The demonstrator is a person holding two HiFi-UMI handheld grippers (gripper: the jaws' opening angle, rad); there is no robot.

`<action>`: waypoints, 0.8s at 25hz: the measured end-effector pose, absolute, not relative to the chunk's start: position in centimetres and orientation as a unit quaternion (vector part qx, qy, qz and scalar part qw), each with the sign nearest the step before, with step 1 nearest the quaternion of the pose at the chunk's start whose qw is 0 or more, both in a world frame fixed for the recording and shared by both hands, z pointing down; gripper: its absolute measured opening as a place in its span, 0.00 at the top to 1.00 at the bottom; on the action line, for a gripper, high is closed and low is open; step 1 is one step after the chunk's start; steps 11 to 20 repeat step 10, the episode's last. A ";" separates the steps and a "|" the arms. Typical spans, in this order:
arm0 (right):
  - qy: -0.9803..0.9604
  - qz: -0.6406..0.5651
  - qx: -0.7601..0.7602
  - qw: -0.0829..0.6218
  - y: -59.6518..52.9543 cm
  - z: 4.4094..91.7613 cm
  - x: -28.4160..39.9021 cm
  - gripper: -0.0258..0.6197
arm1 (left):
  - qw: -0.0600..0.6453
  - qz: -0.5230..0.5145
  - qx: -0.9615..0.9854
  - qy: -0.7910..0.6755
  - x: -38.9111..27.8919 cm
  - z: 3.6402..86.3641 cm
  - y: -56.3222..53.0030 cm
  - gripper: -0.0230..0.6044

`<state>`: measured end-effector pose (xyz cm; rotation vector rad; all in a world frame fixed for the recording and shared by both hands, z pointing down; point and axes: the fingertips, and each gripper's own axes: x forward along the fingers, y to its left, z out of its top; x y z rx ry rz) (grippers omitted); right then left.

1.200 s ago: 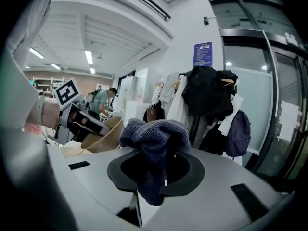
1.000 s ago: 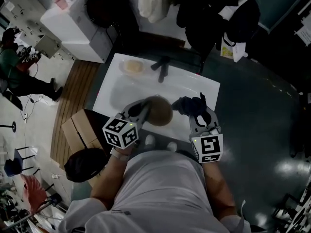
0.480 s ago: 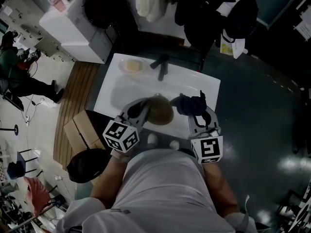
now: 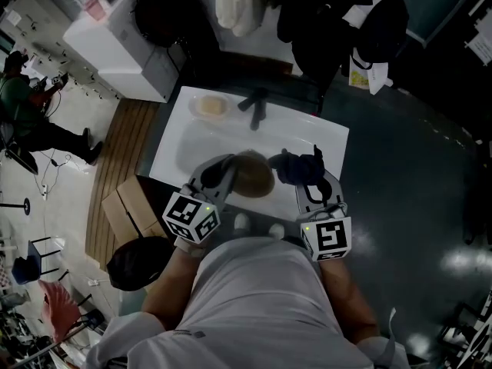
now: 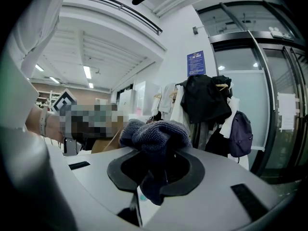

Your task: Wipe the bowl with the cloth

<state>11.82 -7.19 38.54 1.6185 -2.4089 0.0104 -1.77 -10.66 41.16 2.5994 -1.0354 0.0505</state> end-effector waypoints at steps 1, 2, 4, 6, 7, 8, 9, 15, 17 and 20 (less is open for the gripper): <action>-0.824 0.003 0.554 0.118 -7.2 38.5 11.9 0.85 | 0.169 0.017 0.916 -0.365 -1.7 41.1 -10.7 0.93; -0.824 0.003 0.554 0.117 -7.3 38.5 11.9 0.85 | 0.167 0.017 0.916 -0.365 -1.7 41.1 -10.7 0.93; -0.823 0.004 0.556 0.117 -7.3 38.6 12.1 0.85 | 0.167 0.017 0.916 -0.365 -1.5 41.1 -10.8 0.93; -0.823 0.004 0.556 0.117 -7.4 38.7 12.2 0.85 | 0.171 0.019 0.915 -0.364 -1.4 41.4 -10.8 0.93; -0.822 0.004 0.557 0.116 -7.4 38.7 12.3 0.85 | 0.172 0.021 0.915 -0.364 -1.3 41.5 -10.8 0.93; -0.822 0.005 0.557 0.116 -7.4 38.8 12.4 0.85 | 0.173 0.023 0.915 -0.365 -1.2 41.6 -10.8 0.93; -0.822 0.005 0.558 0.115 -7.5 38.8 12.5 0.85 | 0.173 0.025 0.914 -0.365 -1.1 41.7 -10.8 0.93; -0.822 0.006 0.559 0.114 -7.5 38.9 12.6 0.85 | 0.174 0.027 0.914 -0.366 -1.0 41.7 -10.8 0.93; -0.822 0.006 0.559 0.114 -7.5 38.9 12.6 0.85 | 0.174 0.027 0.914 -0.366 -1.0 41.7 -10.8 0.93; -0.822 0.006 0.559 0.114 -7.5 38.9 12.6 0.85 | 0.174 0.027 0.914 -0.366 -1.0 41.7 -10.8 0.93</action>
